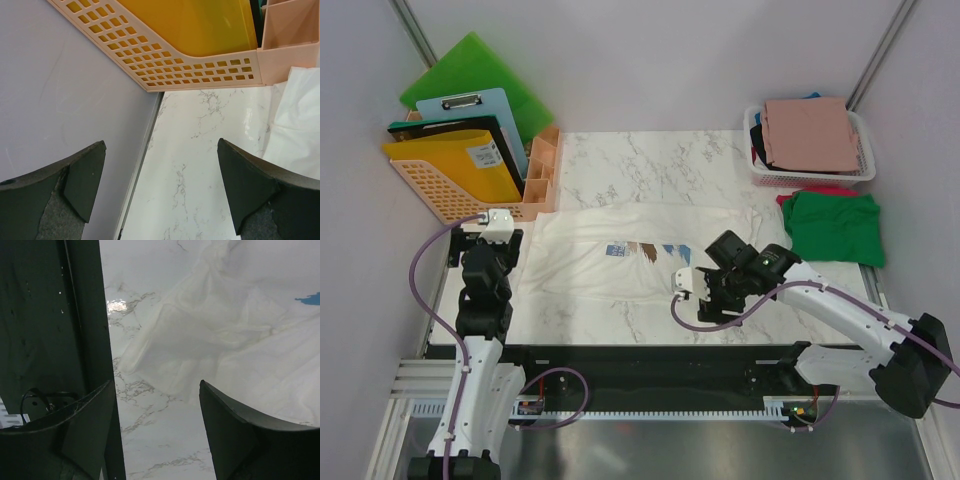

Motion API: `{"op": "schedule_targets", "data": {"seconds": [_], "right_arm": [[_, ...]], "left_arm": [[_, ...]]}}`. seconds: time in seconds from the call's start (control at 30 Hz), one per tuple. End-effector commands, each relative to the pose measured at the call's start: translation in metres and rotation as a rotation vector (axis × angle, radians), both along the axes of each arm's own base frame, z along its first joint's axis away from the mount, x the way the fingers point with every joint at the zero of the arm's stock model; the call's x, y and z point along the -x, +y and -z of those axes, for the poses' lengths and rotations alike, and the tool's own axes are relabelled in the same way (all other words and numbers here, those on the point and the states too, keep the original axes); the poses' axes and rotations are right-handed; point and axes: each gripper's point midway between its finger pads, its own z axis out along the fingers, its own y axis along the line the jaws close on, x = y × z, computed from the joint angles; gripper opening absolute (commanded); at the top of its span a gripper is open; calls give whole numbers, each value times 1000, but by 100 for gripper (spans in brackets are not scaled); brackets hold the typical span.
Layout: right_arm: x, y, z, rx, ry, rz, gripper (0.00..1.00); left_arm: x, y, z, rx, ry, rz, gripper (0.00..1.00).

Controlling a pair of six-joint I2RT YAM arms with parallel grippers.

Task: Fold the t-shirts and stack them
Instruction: Fold the tshirt

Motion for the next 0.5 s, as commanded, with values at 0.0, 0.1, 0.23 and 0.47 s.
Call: {"op": "schedule_targets", "data": {"seconds": [0.0,0.1,0.23,0.47], "right_arm": [[13,7,8,-18,53,-28,76],[16,10,17,-3,77,-40,76],[18,16,34,21,112,-63,75],[11,29,52,33,134,-77,71]], "left_arm": [[-2,0,-5,-11,-7,10,100],[-2,0,-5,-12,-6,10,100],[-1,0,-2,-14,3,8,100],[0,1,-3,-18,4,7,100]]}}
